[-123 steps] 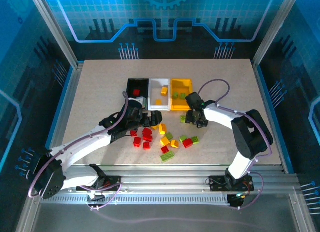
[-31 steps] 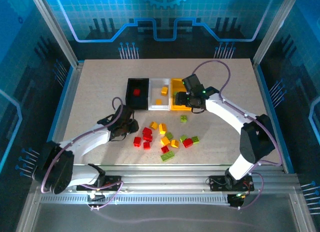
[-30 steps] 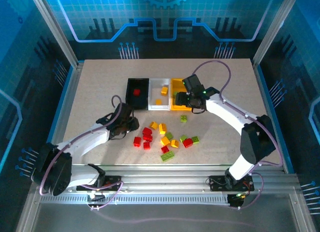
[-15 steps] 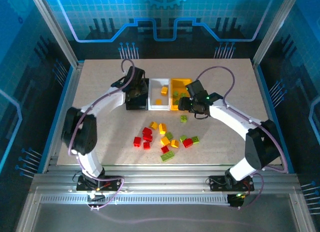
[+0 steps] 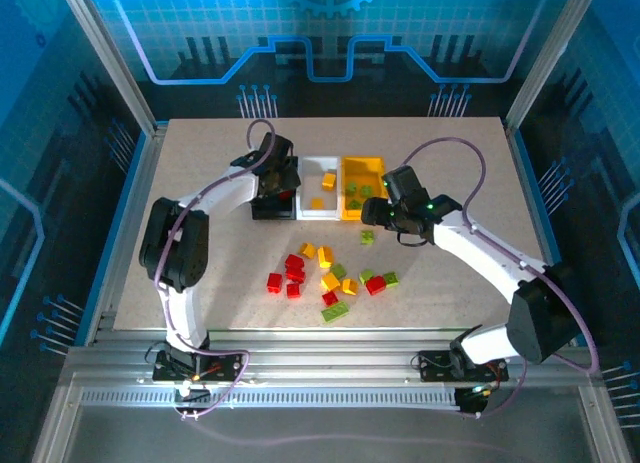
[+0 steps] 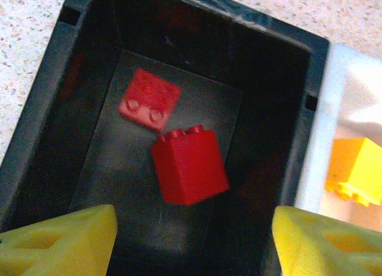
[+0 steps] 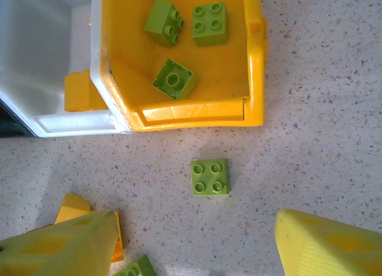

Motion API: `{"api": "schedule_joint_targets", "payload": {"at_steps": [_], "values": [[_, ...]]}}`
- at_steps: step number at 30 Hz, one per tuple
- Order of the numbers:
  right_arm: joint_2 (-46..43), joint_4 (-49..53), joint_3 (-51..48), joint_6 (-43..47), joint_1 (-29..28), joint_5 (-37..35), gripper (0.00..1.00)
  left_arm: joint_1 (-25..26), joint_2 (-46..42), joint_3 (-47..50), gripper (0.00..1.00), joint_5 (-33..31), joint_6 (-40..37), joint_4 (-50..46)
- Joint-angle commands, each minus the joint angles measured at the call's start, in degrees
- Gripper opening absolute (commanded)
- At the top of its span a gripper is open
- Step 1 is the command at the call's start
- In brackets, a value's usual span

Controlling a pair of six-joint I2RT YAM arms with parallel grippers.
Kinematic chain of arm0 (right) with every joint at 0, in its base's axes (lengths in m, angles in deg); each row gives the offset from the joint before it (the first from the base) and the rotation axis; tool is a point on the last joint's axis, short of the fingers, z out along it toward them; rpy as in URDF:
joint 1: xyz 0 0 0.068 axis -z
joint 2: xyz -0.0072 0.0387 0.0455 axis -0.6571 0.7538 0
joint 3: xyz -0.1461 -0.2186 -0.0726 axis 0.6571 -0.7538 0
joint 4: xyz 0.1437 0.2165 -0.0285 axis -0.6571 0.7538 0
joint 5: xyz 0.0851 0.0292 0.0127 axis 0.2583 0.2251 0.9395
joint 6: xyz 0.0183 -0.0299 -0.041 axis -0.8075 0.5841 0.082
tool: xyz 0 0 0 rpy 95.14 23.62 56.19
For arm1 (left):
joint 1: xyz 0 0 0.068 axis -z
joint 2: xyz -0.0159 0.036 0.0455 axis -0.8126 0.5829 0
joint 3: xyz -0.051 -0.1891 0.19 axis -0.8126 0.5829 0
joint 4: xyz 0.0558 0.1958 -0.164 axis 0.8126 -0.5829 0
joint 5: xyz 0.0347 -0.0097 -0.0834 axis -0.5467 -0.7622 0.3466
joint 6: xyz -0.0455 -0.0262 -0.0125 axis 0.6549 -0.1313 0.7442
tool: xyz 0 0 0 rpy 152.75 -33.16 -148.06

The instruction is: Sort the legos into containers by color

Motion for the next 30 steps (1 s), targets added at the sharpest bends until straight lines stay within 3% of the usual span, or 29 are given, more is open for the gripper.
{"api": "schedule_joint_targets", "payload": {"at_steps": [1,7,12,17,22,30], "values": [[-2.1,0.1,-0.7,-0.9,0.7,0.7,0.72,1.0,-10.4,4.8,0.81,3.6,1.1,1.5],[-3.2,0.1,-1.9,-0.8,0.9,0.9,0.72,5.8,-25.1,18.7,0.98,9.1,0.0,0.8],[-3.9,-0.4,-3.2,-0.9,0.9,1.5,0.72,10.5,-34.2,29.0,0.98,10.1,-1.0,-4.6],[-4.2,-1.1,-4.1,-1.0,0.9,1.7,0.72,13.0,-39.8,36.8,0.86,12.8,0.3,-10.0],[-4.2,-1.6,-5.1,-1.1,1.0,1.5,0.72,16.9,-43.4,41.2,0.84,13.0,1.0,-12.9],[-4.0,-1.8,-4.9,-1.3,1.3,1.6,0.72,18.8,-39.0,43.9,0.72,10.3,0.0,-8.4]]}}
